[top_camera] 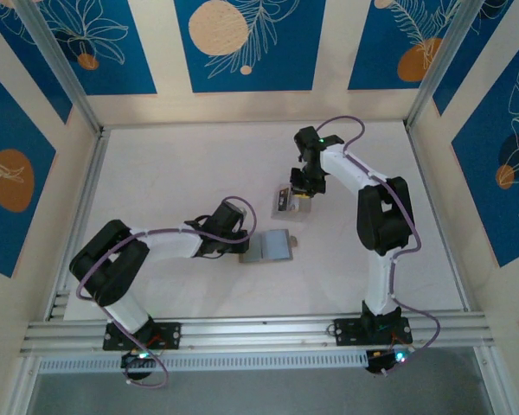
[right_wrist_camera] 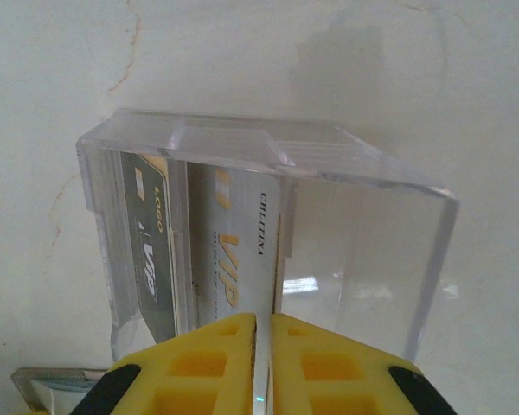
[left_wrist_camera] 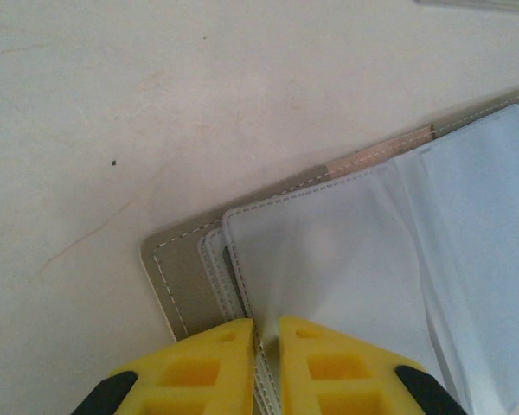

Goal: Put the credit cards into the card holder

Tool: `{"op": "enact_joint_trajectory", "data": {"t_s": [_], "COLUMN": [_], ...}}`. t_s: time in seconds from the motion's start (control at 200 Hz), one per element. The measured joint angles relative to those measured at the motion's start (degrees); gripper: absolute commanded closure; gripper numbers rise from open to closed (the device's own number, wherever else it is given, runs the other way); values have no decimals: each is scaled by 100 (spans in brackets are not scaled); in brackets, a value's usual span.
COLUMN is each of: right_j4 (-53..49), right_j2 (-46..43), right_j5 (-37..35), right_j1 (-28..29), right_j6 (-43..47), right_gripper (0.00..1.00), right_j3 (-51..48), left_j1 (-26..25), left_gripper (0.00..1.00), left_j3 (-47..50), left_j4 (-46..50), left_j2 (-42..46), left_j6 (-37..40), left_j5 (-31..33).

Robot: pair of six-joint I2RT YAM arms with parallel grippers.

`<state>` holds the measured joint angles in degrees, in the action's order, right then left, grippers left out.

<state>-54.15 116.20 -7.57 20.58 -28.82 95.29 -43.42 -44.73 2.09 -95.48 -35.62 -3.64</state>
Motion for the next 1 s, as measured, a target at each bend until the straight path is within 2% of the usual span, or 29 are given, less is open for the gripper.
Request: {"op": "enact_joint_trajectory", "data": {"t_s": [0.565, 1.0], "right_j4": [-72, 103], "right_j2": [83, 83], "right_j5": [-17, 481], "right_j1": [33, 31], "right_j6": [20, 39], "right_gripper": [85, 84], "right_j3": [105, 103], "left_j1": [0, 0], "left_gripper": [87, 88], "left_j3": [0, 0], "left_j4": [-2, -15], "left_j2": [0, -13], "left_j6": [0, -2], "left_j5": [0, 0]}}
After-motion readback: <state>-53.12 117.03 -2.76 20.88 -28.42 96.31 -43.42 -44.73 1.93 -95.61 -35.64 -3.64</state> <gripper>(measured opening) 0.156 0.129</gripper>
